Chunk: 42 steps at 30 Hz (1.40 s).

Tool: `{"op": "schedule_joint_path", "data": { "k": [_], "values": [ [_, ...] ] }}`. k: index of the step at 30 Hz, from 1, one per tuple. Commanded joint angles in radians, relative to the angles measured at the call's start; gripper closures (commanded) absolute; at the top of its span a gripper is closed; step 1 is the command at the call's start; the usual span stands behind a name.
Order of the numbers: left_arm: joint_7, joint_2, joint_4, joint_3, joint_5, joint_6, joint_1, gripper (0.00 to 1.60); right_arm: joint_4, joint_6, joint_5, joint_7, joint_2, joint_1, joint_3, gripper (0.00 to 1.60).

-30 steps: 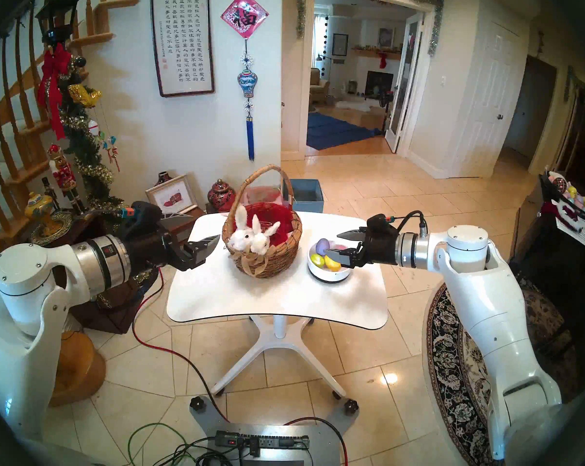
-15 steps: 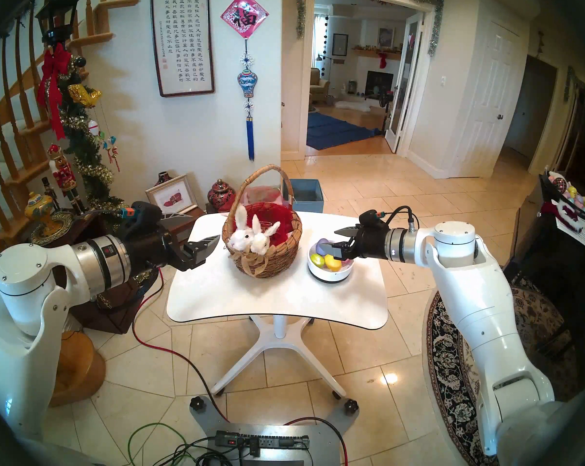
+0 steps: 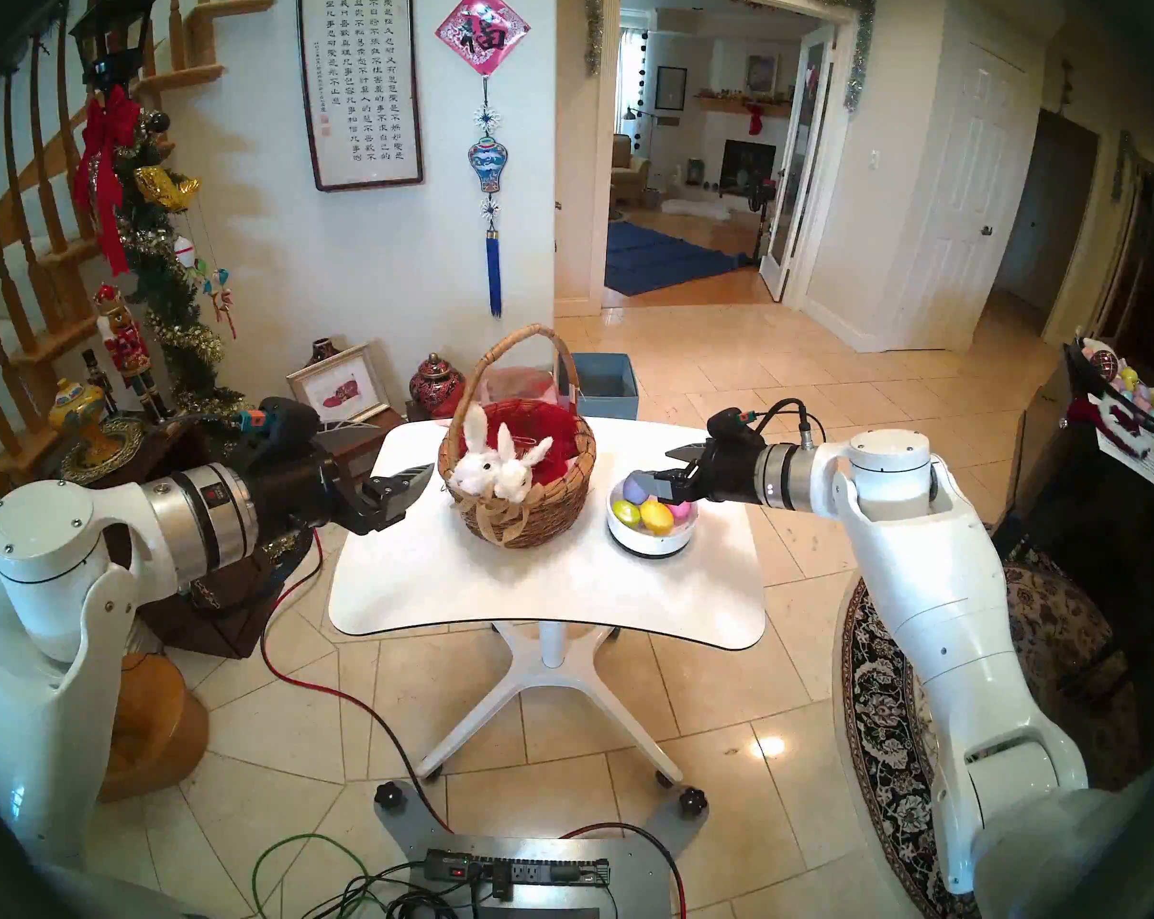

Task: Put easter egg into basket

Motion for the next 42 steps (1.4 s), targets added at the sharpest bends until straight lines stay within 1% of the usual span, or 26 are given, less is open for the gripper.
{"op": "schedule_joint_path", "data": {
  "k": [1, 13, 29, 42],
  "values": [
    [0.0, 0.002, -0.004, -0.003, 0.0, 0.0, -0.008, 0.0, -0.006, 0.0, -0.005, 0.01, 0.008, 0.016, -0.007, 0.0],
    [-0.003, -0.001, -0.004, -0.003, 0.003, 0.001, -0.009, 0.0, -0.009, 0.024, -0.022, 0.021, 0.005, 0.017, -0.022, 0.0],
    [-0.006, -0.004, -0.004, -0.003, 0.007, 0.002, -0.01, 0.0, 0.015, 0.028, -0.051, 0.026, -0.014, 0.04, -0.043, 0.0],
    [-0.01, -0.006, -0.004, -0.003, 0.01, 0.003, -0.011, 0.0, 0.018, 0.028, -0.081, 0.011, -0.029, 0.049, -0.048, 0.0]
  ]
}}
